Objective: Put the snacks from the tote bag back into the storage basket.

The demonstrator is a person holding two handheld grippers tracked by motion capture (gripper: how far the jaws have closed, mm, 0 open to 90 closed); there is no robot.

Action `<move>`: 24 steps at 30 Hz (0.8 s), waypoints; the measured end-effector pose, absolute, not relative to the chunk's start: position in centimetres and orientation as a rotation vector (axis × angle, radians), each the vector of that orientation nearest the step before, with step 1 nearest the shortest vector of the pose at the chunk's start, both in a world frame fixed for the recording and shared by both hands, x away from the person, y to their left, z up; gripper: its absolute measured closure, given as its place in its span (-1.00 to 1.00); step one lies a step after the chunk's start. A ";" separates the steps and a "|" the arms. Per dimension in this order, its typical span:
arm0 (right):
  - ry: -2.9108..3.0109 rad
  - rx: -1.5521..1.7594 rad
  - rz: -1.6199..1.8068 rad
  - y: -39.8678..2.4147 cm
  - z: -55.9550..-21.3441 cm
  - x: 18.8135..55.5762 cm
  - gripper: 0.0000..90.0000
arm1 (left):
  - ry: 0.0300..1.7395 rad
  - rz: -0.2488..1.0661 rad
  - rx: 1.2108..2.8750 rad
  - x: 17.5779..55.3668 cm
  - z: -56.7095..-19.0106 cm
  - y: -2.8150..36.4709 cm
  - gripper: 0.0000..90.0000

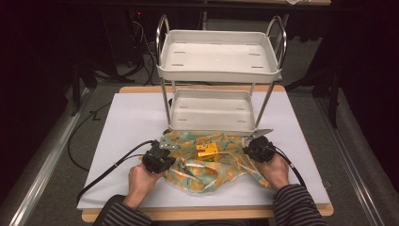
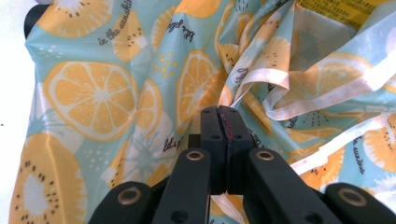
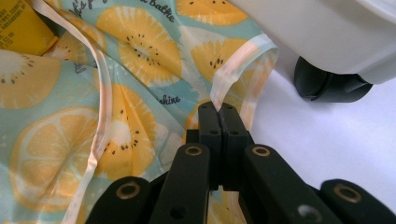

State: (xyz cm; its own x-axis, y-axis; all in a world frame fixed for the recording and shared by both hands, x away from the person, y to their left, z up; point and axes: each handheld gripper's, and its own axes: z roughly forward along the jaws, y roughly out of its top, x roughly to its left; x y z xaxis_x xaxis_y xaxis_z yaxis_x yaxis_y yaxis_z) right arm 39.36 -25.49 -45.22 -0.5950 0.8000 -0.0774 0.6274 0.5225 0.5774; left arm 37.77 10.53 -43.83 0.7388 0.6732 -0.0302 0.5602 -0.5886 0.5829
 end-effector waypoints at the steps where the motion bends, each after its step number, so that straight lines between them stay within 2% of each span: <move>1: 2.434 1.186 0.723 -25.5 -45.3 39.4 1.00 | 0.932 0.256 2.360 37.7 -43.9 10.6 0.99; 15: 2.484 1.148 0.656 -25.1 -45.7 39.0 1.00 | 0.953 0.203 2.392 37.8 -44.6 11.1 0.99; 24: 2.492 1.129 0.648 -25.1 -45.7 38.7 1.00 | 0.963 0.217 2.382 38.2 -44.6 11.2 0.99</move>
